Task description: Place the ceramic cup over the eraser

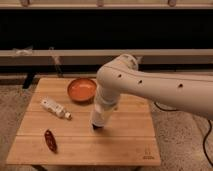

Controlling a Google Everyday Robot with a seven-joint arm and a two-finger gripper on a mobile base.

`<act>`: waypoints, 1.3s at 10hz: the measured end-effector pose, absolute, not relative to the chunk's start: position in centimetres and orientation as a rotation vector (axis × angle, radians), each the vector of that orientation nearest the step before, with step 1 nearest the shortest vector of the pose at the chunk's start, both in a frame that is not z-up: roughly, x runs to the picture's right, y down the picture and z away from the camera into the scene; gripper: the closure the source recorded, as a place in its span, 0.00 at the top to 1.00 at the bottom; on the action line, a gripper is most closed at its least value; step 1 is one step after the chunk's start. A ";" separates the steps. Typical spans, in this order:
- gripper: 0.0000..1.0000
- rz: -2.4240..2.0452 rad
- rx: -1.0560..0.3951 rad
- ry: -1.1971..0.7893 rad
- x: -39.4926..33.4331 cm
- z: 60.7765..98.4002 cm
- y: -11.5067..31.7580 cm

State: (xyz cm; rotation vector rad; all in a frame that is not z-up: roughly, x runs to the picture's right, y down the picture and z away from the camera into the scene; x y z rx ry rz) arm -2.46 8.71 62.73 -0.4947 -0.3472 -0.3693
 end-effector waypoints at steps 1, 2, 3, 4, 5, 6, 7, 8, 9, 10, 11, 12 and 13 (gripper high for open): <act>0.00 -0.379 -0.499 -0.355 -2.9 62.9 8.9; 0.03 -0.393 -0.503 -0.359 -3.6 63.0 9.2; 0.13 -0.404 -0.503 -0.348 -4.2 63.8 9.7; 0.21 -0.406 -0.502 -0.336 -4.5 64.6 10.2; 0.31 -0.404 -0.503 -0.319 -4.7 66.1 10.8; 0.43 -0.401 -0.499 -0.298 -5.2 67.6 11.5; 0.52 -0.402 -0.496 -0.288 -5.5 68.5 11.7; 0.61 -0.398 -0.495 -0.280 -5.9 69.4 12.0; 0.72 -0.396 -0.495 -0.273 -6.2 70.6 12.4; 0.78 -0.393 -0.502 -0.272 -6.7 71.8 13.0; 0.80 -0.396 -0.513 -0.270 -7.2 72.9 13.6; 0.80 -0.397 -0.527 -0.270 -7.7 73.7 14.0; 0.80 -0.401 -0.544 -0.260 -7.7 74.2 14.2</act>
